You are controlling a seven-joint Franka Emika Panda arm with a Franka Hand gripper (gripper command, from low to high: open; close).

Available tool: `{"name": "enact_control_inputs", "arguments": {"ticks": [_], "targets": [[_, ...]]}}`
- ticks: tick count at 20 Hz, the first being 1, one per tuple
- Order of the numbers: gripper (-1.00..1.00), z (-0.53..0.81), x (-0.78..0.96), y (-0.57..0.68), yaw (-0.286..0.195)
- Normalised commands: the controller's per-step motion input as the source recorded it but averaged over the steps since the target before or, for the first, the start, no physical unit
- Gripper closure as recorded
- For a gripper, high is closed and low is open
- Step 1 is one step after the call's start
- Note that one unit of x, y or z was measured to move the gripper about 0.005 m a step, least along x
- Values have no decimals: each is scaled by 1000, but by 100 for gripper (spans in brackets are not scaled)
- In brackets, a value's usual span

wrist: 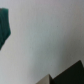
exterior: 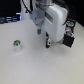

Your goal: Open the kcup holder, insert the kcup into the holder, and close the kcup holder

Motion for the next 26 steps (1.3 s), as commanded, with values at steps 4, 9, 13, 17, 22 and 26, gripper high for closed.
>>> {"name": "enact_control_inputs", "arguments": {"ticks": [4,9,13,17,22,26], "targets": [[-100,5,-329,-493,-229],[-100,-20,-299,-522,-216],[-100,-45,-318,-549,-214],[-100,-72,-364,-556,-210],[-100,-156,-425,-553,-211],[-100,-354,-456,-577,-186]]}}
